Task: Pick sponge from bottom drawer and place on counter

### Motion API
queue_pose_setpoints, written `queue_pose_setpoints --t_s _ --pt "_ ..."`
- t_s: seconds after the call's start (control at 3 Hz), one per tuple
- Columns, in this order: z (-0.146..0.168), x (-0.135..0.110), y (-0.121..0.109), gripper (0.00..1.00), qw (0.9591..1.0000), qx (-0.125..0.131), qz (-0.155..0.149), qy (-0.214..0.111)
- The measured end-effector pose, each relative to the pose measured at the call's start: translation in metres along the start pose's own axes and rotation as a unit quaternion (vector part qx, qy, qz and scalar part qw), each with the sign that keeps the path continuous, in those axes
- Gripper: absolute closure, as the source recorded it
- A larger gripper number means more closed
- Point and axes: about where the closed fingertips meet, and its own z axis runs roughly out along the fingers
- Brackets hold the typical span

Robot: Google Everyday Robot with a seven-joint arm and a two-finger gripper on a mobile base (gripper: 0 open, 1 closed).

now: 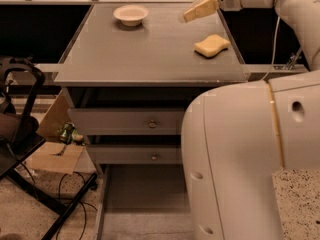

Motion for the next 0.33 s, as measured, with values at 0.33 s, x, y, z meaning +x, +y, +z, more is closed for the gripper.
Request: queue_pose_setpoints --t_s 0.33 --pt "0.0000 0.0000 0.0000 0.00 1.0000 0.000 0.000 0.000"
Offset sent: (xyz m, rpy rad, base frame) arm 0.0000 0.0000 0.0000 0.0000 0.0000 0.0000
